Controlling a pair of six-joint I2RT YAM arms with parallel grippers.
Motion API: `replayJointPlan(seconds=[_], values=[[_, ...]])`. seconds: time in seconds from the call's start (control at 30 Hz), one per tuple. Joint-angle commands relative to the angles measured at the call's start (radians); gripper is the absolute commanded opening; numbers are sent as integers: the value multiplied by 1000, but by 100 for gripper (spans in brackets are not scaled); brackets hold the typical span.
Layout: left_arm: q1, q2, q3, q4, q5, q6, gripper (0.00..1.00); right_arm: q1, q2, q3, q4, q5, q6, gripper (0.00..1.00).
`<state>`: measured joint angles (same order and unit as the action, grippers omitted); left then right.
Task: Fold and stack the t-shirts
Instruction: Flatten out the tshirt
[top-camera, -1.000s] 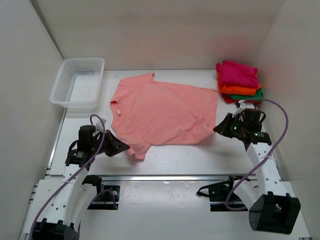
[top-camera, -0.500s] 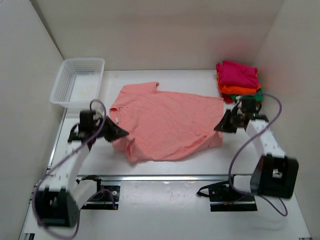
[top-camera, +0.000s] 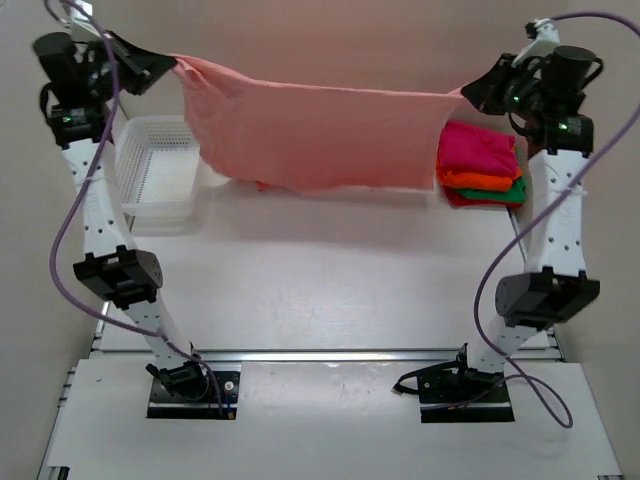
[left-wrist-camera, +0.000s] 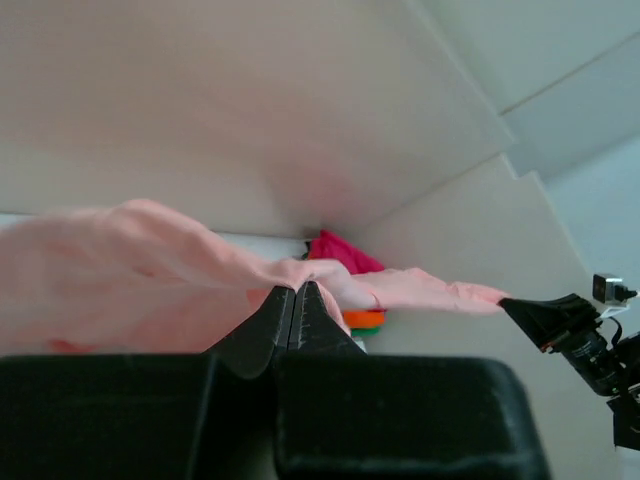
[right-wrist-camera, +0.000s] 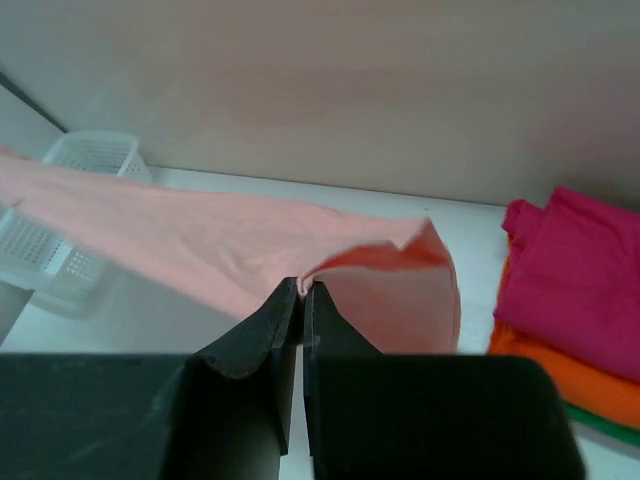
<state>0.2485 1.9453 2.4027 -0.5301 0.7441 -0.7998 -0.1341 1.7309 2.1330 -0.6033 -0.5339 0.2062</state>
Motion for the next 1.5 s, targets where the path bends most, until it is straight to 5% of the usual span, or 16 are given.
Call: replayJointPlan(seconds=[0.0, 0.37, 0.83, 1.03, 1.2, 1.33, 1.47], values=[[58, -178, 18, 12, 129, -67, 0, -84, -177, -99, 36, -57, 3, 0], [40, -462, -155, 189, 221, -229, 0, -101, -536, -328, 51, -72, -2, 0], [9, -458, -413, 315, 170, -250, 0, -90, -404, -291, 112, -124, 26, 0], [-19, -245, -300, 226, 115, -115, 0, -12, -234, -257, 134, -78, -16, 0], [-2, -25, -23, 222, 141, -166, 0, 22, -46, -64, 90, -19, -79, 0], [40, 7, 15, 405, 193, -303, 0, -2, 42, 145, 53, -21, -74, 0], [64, -78, 13, 443, 215, -331, 0, -76, -19, 119, 128, -66, -25, 0]])
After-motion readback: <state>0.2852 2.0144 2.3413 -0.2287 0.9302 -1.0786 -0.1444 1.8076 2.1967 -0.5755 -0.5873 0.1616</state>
